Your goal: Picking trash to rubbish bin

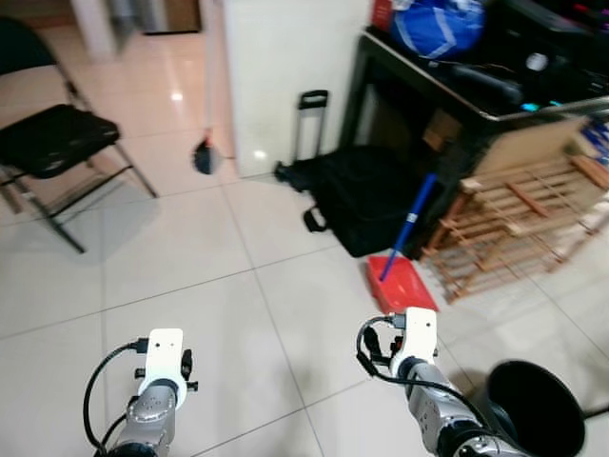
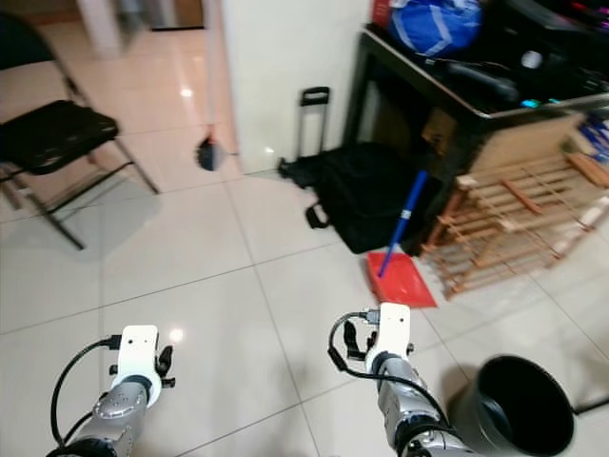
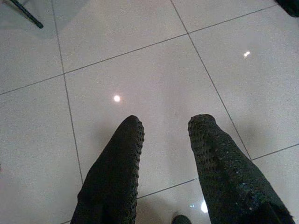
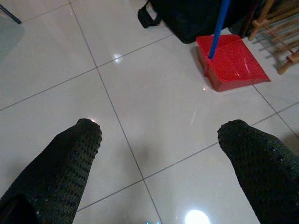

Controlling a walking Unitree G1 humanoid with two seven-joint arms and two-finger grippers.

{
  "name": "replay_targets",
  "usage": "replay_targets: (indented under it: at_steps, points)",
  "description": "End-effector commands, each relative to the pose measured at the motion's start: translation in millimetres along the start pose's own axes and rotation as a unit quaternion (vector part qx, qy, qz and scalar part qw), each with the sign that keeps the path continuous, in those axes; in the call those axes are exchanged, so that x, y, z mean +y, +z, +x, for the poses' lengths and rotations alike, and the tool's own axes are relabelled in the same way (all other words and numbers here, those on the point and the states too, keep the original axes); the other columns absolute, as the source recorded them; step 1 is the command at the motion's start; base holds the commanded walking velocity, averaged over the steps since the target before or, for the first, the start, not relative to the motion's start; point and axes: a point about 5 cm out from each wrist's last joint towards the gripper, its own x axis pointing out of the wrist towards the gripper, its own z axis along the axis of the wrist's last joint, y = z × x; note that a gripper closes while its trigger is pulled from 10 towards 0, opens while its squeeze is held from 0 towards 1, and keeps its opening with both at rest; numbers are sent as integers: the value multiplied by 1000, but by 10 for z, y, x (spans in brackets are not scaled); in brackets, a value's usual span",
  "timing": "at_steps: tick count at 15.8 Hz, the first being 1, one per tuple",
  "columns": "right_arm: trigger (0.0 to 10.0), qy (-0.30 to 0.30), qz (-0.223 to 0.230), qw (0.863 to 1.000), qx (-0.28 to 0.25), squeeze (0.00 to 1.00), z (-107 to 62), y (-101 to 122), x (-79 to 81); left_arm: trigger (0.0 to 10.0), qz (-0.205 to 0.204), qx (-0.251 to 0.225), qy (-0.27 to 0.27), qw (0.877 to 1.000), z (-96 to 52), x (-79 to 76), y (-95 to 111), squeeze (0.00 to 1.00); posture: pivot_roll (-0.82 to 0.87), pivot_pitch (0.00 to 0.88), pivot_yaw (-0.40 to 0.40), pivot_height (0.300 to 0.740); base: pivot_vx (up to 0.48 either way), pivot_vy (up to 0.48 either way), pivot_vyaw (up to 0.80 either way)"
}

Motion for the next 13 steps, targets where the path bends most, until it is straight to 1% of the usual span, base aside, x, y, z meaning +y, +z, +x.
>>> replay_targets:
  at_steps: [1,4,5,6,13]
  points:
    - [10000,3,-6,1000,14,0,-15,-55,-9,10000,6,10,0,1000,-13,-2,-50,0,38,2,-55,740,0,0,-800]
    - [10000,7,-6,1000,12,0,-1,-35,30,10000,8,11,1,1000,-13,-4,-49,0,41,1,-56,740,0,0,-800]
    - [10000,9,-8,1000,12,0,1,-31,32,10000,6,9,11,1000,-8,12,-36,0,42,7,-59,740,0,0,-800]
    - [10000,9,-9,1000,12,0,1,-30,28,10000,4,10,21,1000,-4,40,-29,0,41,11,-61,740,0,-480,-800]
    - [10000,8,-10,1000,11,0,9,-4,20,10000,-5,12,26,1000,2,33,-19,0,45,33,-63,740,0,0,-800]
